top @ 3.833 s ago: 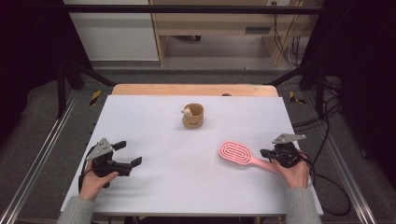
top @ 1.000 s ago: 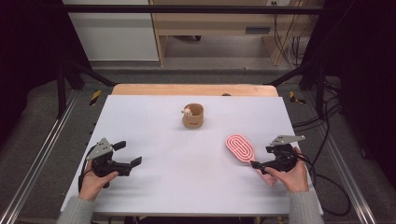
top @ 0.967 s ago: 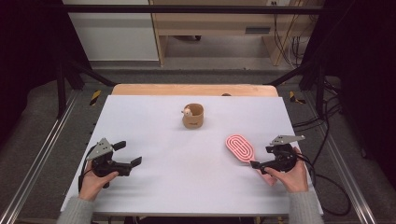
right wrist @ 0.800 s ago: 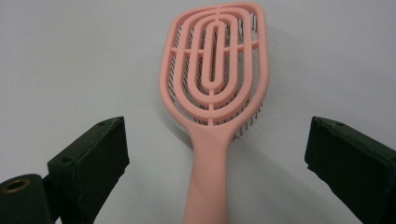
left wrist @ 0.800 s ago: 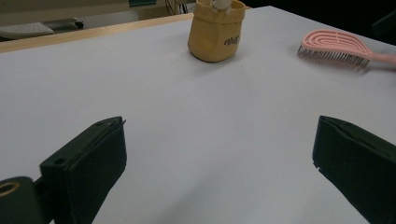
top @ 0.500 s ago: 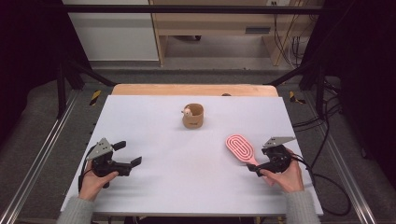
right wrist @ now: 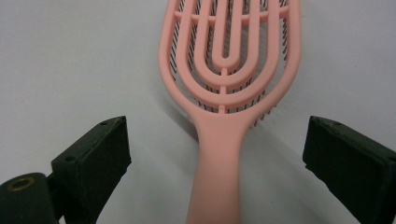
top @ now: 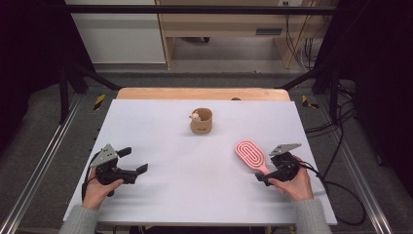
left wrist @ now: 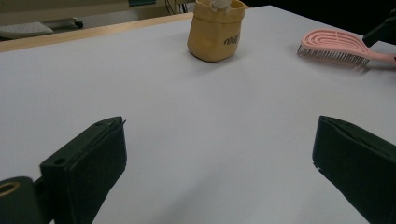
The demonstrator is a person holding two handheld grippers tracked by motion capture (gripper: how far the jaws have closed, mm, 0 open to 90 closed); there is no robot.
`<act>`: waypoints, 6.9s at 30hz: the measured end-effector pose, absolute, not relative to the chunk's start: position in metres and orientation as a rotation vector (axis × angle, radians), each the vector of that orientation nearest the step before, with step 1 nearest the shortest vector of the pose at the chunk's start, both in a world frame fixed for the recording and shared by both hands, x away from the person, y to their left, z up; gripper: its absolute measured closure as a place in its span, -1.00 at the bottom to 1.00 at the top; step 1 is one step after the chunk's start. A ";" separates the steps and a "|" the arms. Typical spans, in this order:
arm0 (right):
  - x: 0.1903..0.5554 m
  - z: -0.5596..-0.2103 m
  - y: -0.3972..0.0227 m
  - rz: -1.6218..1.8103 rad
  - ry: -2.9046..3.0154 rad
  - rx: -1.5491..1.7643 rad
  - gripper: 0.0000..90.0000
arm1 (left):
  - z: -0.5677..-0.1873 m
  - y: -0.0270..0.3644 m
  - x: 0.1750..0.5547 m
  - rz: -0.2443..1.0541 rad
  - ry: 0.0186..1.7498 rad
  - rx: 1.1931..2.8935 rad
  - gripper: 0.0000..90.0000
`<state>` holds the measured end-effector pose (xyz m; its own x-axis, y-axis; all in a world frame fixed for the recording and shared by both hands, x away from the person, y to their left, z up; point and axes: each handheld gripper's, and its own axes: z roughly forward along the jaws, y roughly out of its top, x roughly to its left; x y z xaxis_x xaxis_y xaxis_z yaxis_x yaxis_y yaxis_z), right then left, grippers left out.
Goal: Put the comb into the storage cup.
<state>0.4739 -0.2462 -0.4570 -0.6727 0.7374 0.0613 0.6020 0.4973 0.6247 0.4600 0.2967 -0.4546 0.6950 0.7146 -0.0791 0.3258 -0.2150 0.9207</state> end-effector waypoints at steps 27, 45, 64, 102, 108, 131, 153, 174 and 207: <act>0.473 -0.464 -0.242 0.834 2.552 1.121 0.01 | -0.455 0.295 0.460 0.442 0.818 1.820 -0.93; 0.471 -0.464 -0.242 0.799 2.536 1.121 0.42 | -0.455 0.295 0.460 0.441 0.818 1.822 -0.94; 0.469 -0.464 -0.242 0.797 2.530 1.153 0.54 | -0.455 0.295 0.460 0.440 0.819 1.819 -0.94; 0.463 -0.443 -0.238 1.031 2.419 1.124 0.54 | -0.455 0.291 0.460 0.433 0.817 1.826 -0.94; 0.462 -0.440 -0.237 1.079 2.401 1.110 0.54 | -0.455 0.287 0.459 0.426 0.808 1.830 -0.94; 0.459 -0.435 -0.223 1.178 2.375 1.040 0.54 | -0.455 0.267 0.456 0.380 0.793 1.836 -0.94; 0.457 -0.434 -0.206 1.275 2.350 0.980 0.54 | -0.451 0.249 0.454 0.344 0.800 1.817 -0.94; 0.456 -0.428 -0.197 1.345 2.308 0.945 0.54 | -0.441 0.233 0.452 0.312 0.806 1.773 -0.94; 0.454 -0.419 -0.187 1.391 2.292 0.903 0.54 | -0.419 0.204 0.463 0.277 0.765 1.729 -0.94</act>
